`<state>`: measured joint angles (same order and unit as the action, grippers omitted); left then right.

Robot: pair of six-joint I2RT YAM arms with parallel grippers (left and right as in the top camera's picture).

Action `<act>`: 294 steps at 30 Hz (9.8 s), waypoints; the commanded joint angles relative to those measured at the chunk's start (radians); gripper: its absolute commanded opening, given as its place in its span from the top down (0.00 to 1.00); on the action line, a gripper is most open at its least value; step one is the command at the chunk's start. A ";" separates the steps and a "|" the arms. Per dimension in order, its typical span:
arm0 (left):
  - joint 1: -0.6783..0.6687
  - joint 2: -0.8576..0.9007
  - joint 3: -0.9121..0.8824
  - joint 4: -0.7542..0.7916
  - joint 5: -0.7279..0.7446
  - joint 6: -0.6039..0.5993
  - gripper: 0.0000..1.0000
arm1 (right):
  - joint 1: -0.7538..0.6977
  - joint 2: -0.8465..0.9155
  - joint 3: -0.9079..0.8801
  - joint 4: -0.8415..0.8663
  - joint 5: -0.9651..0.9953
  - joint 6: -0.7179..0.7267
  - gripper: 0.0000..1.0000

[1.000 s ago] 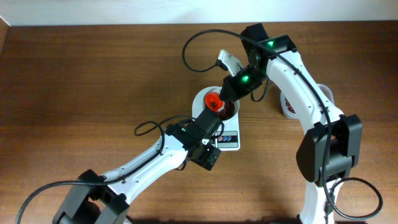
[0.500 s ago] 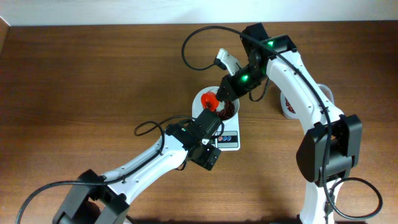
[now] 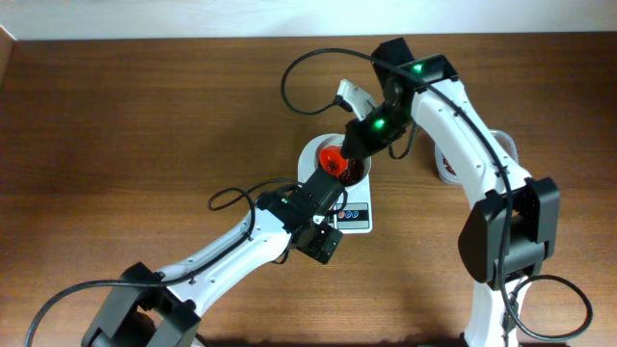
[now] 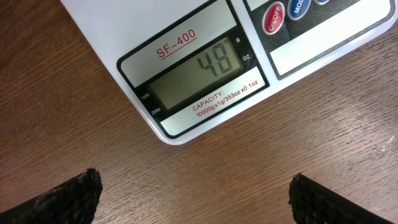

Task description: Scoop item into bowl and weigh 50g on scale

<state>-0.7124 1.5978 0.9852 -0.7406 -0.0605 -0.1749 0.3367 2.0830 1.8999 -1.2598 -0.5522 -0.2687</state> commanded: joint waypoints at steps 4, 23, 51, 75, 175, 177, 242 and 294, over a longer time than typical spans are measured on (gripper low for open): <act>-0.005 0.007 -0.006 -0.001 -0.008 0.016 0.01 | 0.058 -0.011 -0.002 0.003 0.004 -0.007 0.96; -0.005 0.007 -0.006 -0.002 -0.008 0.016 0.01 | -0.004 -0.012 0.195 -0.082 0.034 -0.007 0.96; -0.005 0.007 -0.006 -0.001 -0.008 0.016 0.01 | -0.049 -0.014 0.328 -0.242 0.117 -0.049 0.96; -0.005 0.007 -0.006 -0.001 -0.008 0.016 0.01 | -0.048 -0.014 0.328 -0.266 0.120 -0.049 0.96; -0.005 0.007 -0.006 -0.004 -0.008 0.016 0.01 | -0.550 -0.012 0.224 -0.243 0.231 0.121 0.96; -0.005 0.007 -0.006 -0.004 -0.008 0.016 0.01 | -0.550 -0.012 0.176 -0.215 0.231 0.121 0.96; -0.005 0.007 -0.006 -0.004 -0.008 0.016 0.01 | -0.551 0.000 0.035 -0.115 0.276 0.040 0.33; -0.005 0.007 -0.006 -0.004 -0.008 0.016 0.01 | -0.540 0.002 -0.012 0.274 0.343 0.041 0.01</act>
<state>-0.7124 1.5978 0.9852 -0.7437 -0.0608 -0.1749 -0.2089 2.0823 1.8942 -0.9874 -0.1936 -0.2249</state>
